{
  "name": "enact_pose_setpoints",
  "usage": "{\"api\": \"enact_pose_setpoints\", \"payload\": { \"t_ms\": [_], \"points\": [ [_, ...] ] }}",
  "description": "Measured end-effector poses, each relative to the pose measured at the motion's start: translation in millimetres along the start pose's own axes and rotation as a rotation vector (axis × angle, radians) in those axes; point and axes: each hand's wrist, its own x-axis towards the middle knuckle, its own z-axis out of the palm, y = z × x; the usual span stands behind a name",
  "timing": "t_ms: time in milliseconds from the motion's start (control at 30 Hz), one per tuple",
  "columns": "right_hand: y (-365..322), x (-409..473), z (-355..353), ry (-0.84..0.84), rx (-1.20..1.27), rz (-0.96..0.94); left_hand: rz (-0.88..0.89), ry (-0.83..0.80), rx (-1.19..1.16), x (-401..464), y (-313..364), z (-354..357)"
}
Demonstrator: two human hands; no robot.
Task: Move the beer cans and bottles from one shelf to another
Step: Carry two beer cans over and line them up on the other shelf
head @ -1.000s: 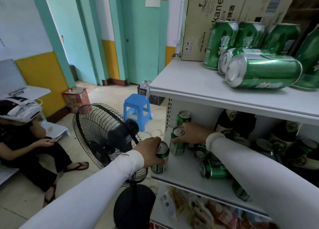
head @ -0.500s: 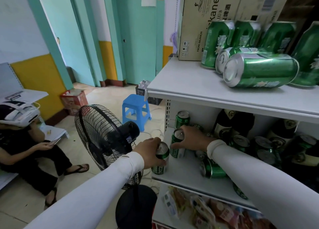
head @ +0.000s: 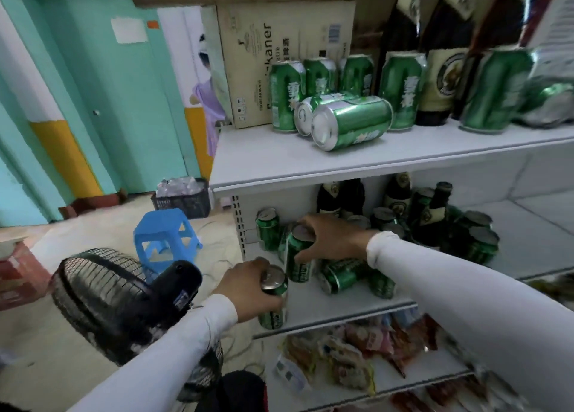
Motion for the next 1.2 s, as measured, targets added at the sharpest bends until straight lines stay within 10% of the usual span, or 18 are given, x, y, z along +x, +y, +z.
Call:
{"api": "enact_pose_setpoints", "payload": {
  "t_ms": [333, 767, 1200],
  "points": [
    [72, -220, -110, 0.366, -0.090, 0.436, 0.555, -0.167, -0.119, 33, 179, 32],
    [222, -593, -187, 0.623, -0.188, 0.971, 1.188, -0.342, -0.058, -1, 585, 154],
    [420, -760, -257, 0.677, -0.132, 1.203, 1.381, -0.397, -0.043, 41, 878, 243]
  ]
}}
